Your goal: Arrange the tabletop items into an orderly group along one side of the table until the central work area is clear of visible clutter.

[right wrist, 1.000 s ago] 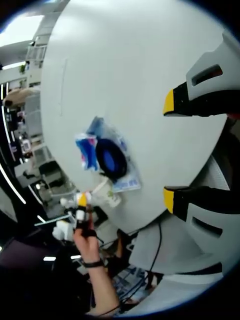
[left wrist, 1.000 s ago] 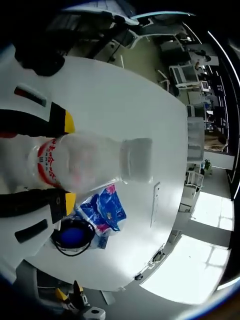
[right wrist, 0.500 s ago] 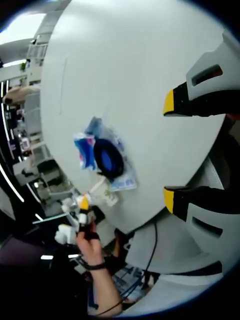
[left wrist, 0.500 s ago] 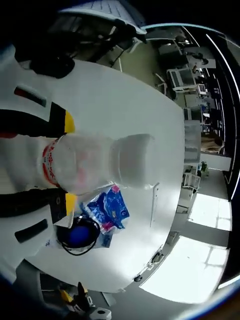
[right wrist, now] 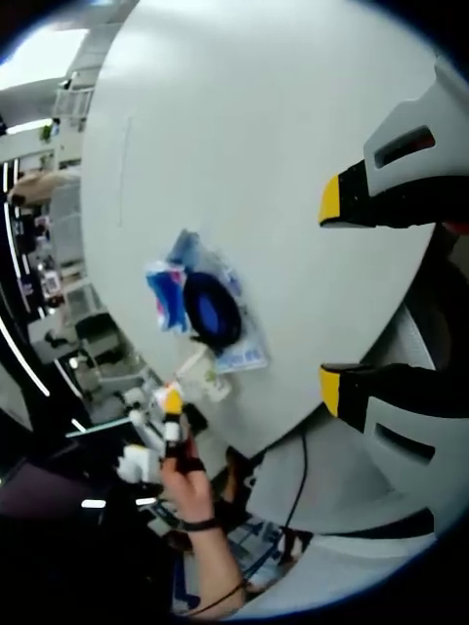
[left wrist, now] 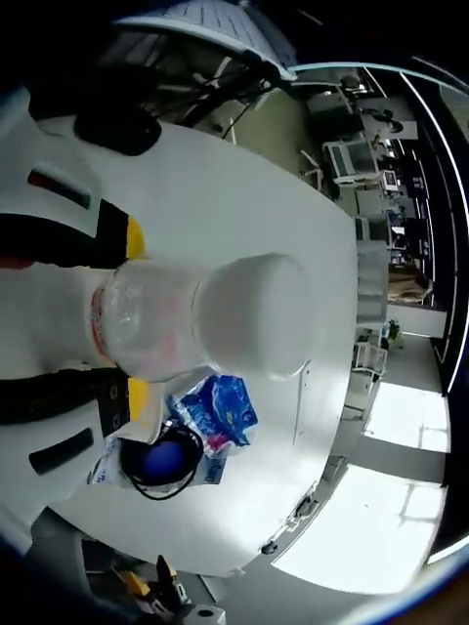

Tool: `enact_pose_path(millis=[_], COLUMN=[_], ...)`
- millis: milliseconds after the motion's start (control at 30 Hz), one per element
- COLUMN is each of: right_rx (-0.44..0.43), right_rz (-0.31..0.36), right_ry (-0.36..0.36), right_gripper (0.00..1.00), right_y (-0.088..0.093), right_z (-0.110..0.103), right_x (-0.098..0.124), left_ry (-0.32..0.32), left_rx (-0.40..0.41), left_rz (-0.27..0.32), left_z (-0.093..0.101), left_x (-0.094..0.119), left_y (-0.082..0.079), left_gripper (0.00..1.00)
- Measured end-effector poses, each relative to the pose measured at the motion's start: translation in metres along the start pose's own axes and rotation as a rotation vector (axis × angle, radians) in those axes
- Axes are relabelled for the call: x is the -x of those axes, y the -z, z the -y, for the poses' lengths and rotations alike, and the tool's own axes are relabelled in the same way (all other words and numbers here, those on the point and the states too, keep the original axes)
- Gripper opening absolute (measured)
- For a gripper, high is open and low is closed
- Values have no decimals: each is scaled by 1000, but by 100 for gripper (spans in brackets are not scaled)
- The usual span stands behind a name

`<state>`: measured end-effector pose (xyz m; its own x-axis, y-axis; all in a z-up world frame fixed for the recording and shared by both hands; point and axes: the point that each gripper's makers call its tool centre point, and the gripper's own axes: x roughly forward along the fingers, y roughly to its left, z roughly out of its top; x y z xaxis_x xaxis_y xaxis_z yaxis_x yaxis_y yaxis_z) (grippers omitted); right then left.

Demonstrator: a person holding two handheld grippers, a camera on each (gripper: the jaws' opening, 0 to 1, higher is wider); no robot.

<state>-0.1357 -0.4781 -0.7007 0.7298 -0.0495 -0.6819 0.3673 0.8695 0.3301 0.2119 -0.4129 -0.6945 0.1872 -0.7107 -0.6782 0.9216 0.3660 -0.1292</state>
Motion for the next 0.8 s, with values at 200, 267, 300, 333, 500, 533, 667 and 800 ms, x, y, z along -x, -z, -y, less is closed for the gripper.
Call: enact_pose_path(millis=[200, 267, 300, 333, 500, 533, 667, 800], right_rx=[1, 2, 4, 5, 7, 6, 0, -5], right_rz=[5, 7, 8, 8, 4, 4, 1, -2], right_ry=[-1, -4, -4, -3, -1, -1, 4, 9], right_gripper=[54, 54, 54, 54, 54, 54, 54, 54], right_y=[-2, -4, -4, -4, -2, -1, 3, 5], right_z=[-1, -2, -2, -2, -2, -1, 0, 0], right_x=[0, -1, -1, 0, 2, 2, 5, 6], left_ry=[-11, -14, -15, -17, -22, -33, -44, -56], left_rx=[-8, -17, -20, -24, -29, -24, 3, 19], left_rz=[8, 12, 15, 17, 21, 22, 33, 40], left_z=[4, 6, 7, 8, 13, 12, 10, 8], left_x=[2, 3, 3, 3, 1, 1, -1, -3], left_y=[4, 5, 6, 6, 8, 8, 7, 3], left_gripper=[39, 39, 39, 39, 39, 39, 39, 39])
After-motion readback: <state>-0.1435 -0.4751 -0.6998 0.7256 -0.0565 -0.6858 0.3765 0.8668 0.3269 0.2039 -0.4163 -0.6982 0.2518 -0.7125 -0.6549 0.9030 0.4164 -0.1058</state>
